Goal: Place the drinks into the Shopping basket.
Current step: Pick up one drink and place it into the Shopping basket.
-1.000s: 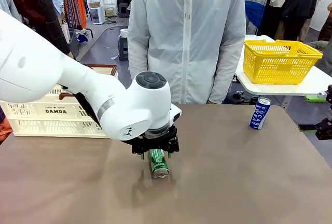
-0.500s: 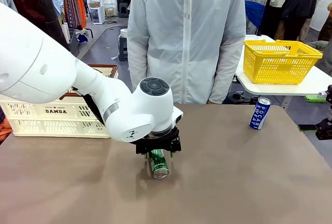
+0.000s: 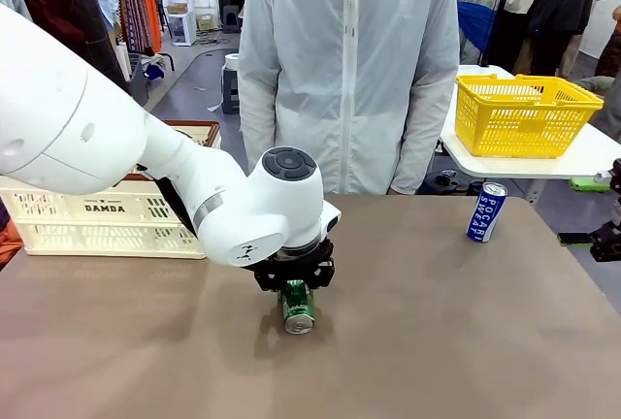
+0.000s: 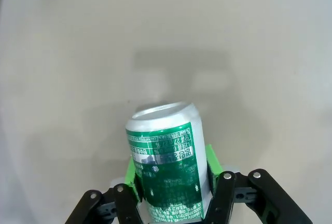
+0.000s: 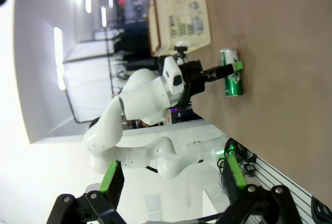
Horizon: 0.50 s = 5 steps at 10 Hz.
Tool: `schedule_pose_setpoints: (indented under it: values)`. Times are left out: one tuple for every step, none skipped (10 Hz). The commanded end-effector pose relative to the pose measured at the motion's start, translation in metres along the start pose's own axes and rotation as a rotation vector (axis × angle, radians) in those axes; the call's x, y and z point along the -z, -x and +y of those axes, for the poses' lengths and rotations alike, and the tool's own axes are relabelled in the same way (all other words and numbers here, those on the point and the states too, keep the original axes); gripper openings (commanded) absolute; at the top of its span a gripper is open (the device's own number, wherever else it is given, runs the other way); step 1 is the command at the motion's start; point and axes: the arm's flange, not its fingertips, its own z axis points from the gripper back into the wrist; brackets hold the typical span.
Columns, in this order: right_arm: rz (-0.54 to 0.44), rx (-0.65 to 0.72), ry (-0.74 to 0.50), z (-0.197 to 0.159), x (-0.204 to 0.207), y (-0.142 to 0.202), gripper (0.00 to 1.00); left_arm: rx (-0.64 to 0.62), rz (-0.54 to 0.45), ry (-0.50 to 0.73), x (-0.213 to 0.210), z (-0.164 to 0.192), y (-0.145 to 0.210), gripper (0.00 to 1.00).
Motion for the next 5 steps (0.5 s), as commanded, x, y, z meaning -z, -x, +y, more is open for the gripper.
schedule_pose_setpoints:
  values:
    - [-0.007,-0.012,-0.017,0.003,0.000,-0.001,1.00,-0.022,-0.029,-0.018,-0.002,-0.002,-0.001,0.00]
    - [-0.007,-0.012,-0.017,0.003,0.000,-0.001,1.00,-0.026,-0.029,-0.006,-0.010,0.002,-0.003,0.00]
    - [-0.007,-0.012,-0.017,0.003,0.000,-0.001,1.00,-0.006,-0.024,0.001,-0.021,0.007,-0.006,0.00]
    - [-0.007,-0.012,-0.017,0.003,0.000,-0.001,1.00,0.013,-0.028,0.024,-0.044,0.017,-0.008,0.00]
    - [-0.007,-0.012,-0.017,0.003,0.000,-0.001,1.00,0.025,-0.043,0.047,-0.080,0.030,-0.010,0.00]
